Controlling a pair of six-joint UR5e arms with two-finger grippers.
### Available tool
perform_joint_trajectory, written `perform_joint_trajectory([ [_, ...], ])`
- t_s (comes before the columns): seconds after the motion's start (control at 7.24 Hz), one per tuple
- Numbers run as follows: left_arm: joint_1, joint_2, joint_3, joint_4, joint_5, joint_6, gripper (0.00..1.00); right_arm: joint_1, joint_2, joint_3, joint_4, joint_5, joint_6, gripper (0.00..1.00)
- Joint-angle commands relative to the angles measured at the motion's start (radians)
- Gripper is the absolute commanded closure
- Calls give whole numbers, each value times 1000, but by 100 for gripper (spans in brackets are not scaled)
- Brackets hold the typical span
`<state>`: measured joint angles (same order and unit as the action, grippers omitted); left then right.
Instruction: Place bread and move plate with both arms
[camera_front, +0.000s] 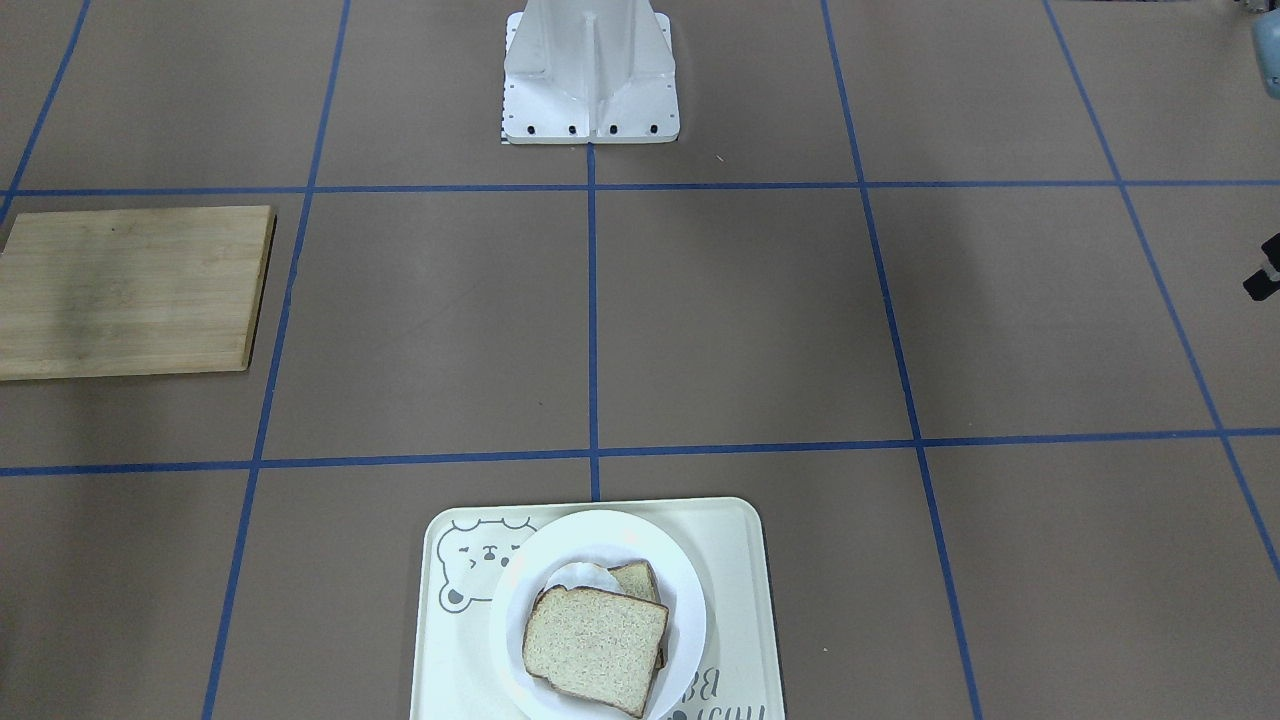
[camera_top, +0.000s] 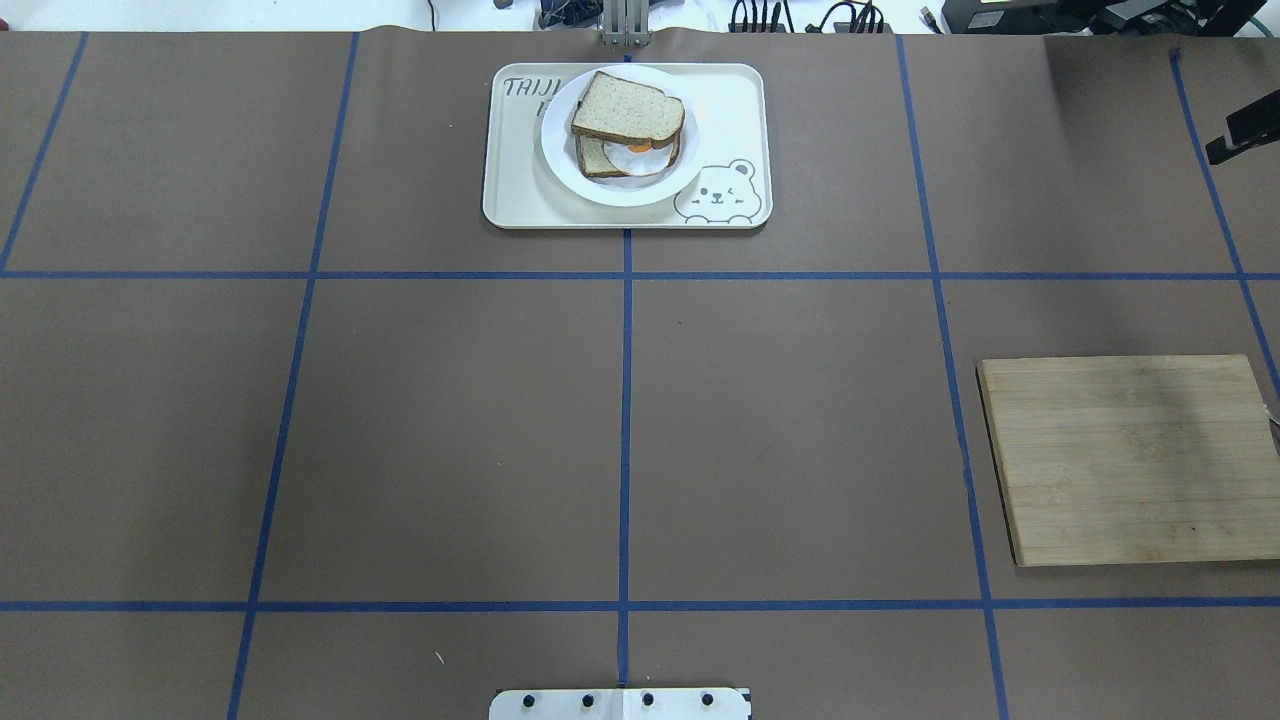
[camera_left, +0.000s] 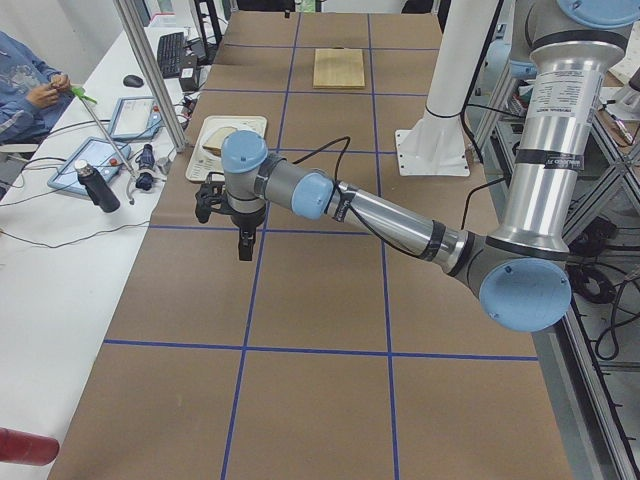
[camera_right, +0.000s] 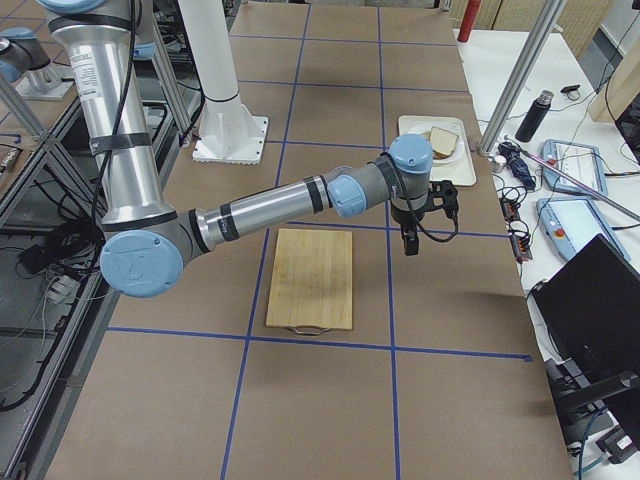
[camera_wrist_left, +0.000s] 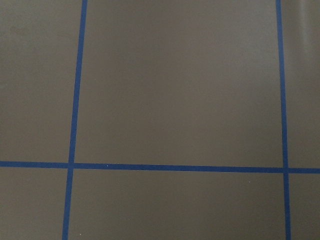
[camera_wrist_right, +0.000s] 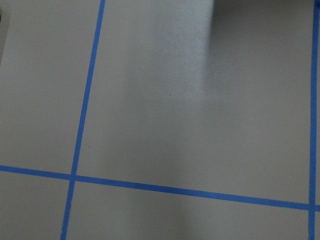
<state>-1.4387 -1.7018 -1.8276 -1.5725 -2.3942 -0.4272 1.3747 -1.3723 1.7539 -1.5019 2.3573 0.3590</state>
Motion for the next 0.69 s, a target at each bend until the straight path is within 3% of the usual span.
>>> perform_joint_trajectory([
  [0.0, 4, 5, -6, -23, -3, -45, 2, -51, 129, 23, -169, -15, 2, 0],
  [0.55, 4, -1, -21, -61, -2, -42, 2, -105, 191, 24, -192, -15, 15, 0],
])
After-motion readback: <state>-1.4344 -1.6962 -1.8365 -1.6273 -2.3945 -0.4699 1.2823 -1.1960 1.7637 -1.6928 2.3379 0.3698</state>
